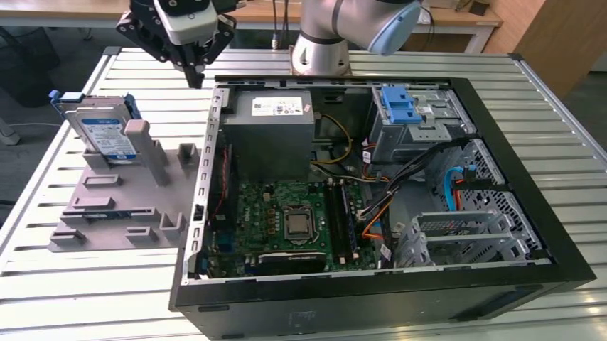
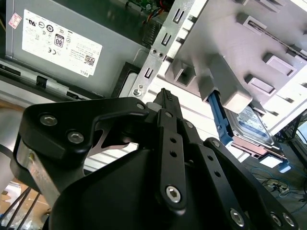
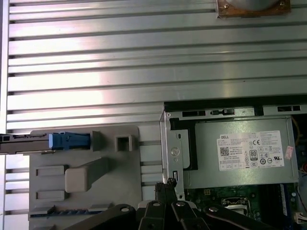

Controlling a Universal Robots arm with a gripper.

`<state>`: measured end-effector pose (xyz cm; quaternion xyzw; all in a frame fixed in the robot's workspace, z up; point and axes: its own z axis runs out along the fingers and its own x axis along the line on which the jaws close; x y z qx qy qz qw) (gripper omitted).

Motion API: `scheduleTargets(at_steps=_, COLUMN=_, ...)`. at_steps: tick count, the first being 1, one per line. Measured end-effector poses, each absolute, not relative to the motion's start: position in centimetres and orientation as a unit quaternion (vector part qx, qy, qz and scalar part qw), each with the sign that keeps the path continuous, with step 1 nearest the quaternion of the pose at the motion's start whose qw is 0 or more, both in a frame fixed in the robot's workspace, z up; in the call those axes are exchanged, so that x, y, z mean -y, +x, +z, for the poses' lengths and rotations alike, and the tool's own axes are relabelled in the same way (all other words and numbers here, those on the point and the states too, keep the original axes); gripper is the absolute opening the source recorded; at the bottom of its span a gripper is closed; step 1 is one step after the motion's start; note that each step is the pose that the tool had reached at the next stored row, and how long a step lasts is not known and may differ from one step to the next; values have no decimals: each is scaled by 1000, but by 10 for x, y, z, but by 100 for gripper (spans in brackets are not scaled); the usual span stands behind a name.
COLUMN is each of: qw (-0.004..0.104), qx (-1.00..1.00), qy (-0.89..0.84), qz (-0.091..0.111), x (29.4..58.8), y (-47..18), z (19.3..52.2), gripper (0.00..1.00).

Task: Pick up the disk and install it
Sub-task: 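Reach for the disk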

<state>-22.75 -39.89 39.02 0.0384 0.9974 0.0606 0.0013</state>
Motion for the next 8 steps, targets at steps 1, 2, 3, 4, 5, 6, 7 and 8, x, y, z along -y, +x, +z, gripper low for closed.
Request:
scheduleTargets(at_steps=1, qw=1, qx=-997, qy=38, qz=61, x=399, y=-228, z=390, gripper=11)
scheduleTargets(at_steps=2, qw=1, qx=-997, qy=38, qz=61, x=399, y=-228, z=390, gripper=11)
scheduleTargets(at_steps=3, qw=1, qx=-997, qy=38, qz=61, x=399, y=-228, z=390, gripper=11)
scheduleTargets(at_steps=4, qw=1, qx=-997, qy=38, qz=61, x=399, y=-228, z=390, gripper=11)
scheduleTargets(at_steps=5, qw=1, qx=-997, qy=38, qz=61, x=399, y=-228, z=390, gripper=11)
scheduleTargets(at_steps=6, qw=1, qx=-997, qy=38, qz=61, x=399, y=-229, z=390, gripper=11)
scheduleTargets(at_steps=7, qw=1, qx=-997, qy=38, qz=61, x=399, y=-229, z=390, gripper=11)
scheduleTargets(at_steps=8, qw=1, qx=-997, qy=38, qz=61, x=399, y=-229, z=390, gripper=11)
